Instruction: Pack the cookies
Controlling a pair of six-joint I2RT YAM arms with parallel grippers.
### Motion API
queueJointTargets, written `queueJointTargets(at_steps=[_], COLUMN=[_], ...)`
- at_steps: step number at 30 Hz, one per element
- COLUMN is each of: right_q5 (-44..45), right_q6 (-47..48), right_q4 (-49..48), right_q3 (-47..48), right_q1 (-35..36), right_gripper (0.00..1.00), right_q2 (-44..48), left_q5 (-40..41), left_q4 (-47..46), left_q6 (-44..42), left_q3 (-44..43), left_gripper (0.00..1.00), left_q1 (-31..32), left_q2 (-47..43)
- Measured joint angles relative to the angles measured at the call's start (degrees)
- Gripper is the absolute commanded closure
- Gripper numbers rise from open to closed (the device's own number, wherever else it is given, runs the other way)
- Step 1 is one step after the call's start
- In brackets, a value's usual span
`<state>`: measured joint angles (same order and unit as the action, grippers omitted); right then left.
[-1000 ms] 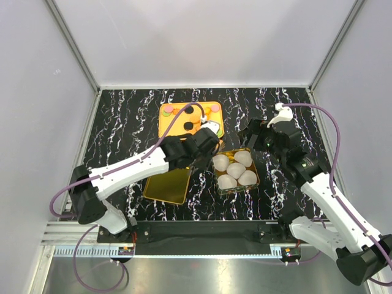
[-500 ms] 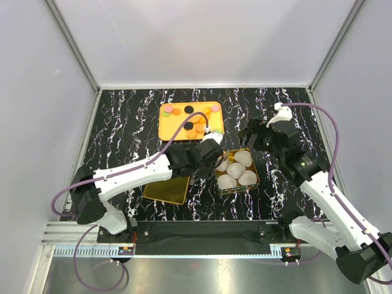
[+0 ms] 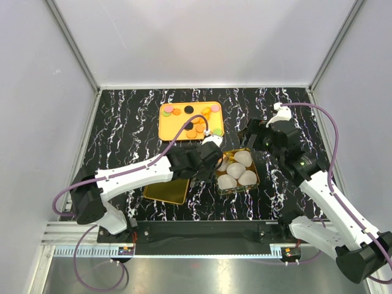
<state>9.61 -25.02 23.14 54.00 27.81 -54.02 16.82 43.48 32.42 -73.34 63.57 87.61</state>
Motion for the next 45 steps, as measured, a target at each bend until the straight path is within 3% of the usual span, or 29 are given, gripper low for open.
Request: queueJointTargets(at_steps=[20,34,45], right_q5=[0.0,0.0,-0.2], right_q6=[0.0,0.0,0.0], right_q4=[-0.1,-0.1,-0.2], right_q3=[-0.1,-0.4,-0.4], right_q1=[0.0,0.0,0.0], right_gripper=[0.00,0.00,0.00], right_q2=[-0.1,-0.1,-0.1], left_q5=[0.0,0.7,2.6], left_q4=[0.0,2.0,1.4], left_q6=[0.7,0.0,-4.1], left_q3=[0.0,-3.8,-9.9], left_gripper=[0.47,0.50,0.50], left_q1=[0.5,0.0,-12.9], left_q2=[0.0,-2.1,-3.2])
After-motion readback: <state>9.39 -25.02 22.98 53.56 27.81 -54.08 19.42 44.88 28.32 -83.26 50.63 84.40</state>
